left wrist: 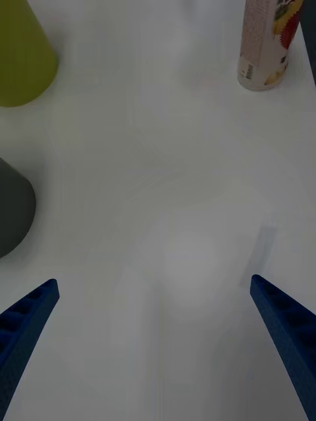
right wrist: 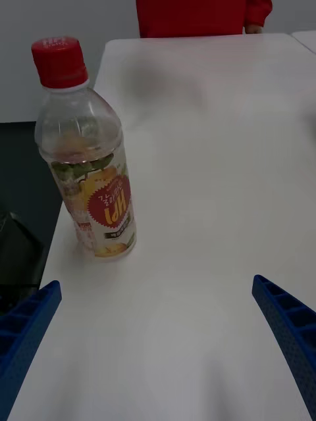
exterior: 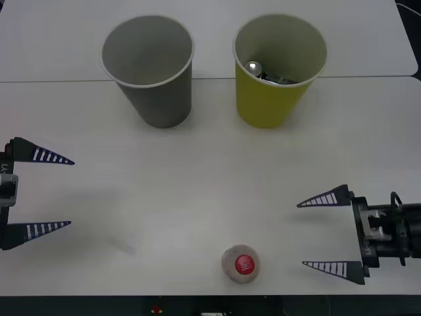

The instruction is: Put the can into the green bin and the plastic bottle into the gray bin

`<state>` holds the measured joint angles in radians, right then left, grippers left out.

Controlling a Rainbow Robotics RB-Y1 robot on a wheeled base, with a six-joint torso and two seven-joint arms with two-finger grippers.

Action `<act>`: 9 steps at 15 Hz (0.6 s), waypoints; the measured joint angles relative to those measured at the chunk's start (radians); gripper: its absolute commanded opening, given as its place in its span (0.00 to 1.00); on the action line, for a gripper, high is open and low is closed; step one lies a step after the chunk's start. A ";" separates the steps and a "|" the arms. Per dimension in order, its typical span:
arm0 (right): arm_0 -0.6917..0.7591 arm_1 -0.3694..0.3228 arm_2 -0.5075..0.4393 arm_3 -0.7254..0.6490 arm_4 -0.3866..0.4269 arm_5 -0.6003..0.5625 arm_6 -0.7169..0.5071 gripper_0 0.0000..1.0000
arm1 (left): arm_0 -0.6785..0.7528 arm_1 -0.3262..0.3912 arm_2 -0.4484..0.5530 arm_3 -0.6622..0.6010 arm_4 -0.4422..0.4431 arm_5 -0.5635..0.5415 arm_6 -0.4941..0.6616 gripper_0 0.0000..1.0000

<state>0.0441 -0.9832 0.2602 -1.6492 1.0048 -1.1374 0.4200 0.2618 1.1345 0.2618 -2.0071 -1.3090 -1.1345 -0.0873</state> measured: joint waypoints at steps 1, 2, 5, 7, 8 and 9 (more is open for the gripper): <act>-0.009 0.012 0.020 0.019 -0.019 0.000 0.027 1.00 | 0.000 0.000 0.000 0.000 0.000 0.000 0.000 1.00; -0.016 0.026 0.037 0.035 -0.032 -0.001 0.048 1.00 | 0.000 0.000 0.000 0.000 0.000 0.000 0.000 1.00; -0.022 0.076 0.053 0.057 -0.038 -0.018 0.073 1.00 | 0.000 0.000 0.000 0.000 0.000 0.000 0.000 1.00; -0.025 0.105 0.071 0.066 -0.038 -0.024 0.081 1.00 | 0.000 0.000 0.000 0.000 0.000 0.000 0.000 1.00; -0.028 0.120 0.082 0.072 -0.038 -0.023 0.084 1.00 | 0.000 0.000 0.000 0.000 0.000 0.000 0.000 1.00; -0.030 0.135 0.091 0.078 -0.037 -0.023 0.089 1.00 | 0.000 0.000 0.000 0.000 0.000 0.000 0.000 1.00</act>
<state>0.0136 -0.8478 0.3515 -1.5708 0.9673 -1.1602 0.5088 0.2618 1.1345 0.2618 -2.0071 -1.3090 -1.1345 -0.0873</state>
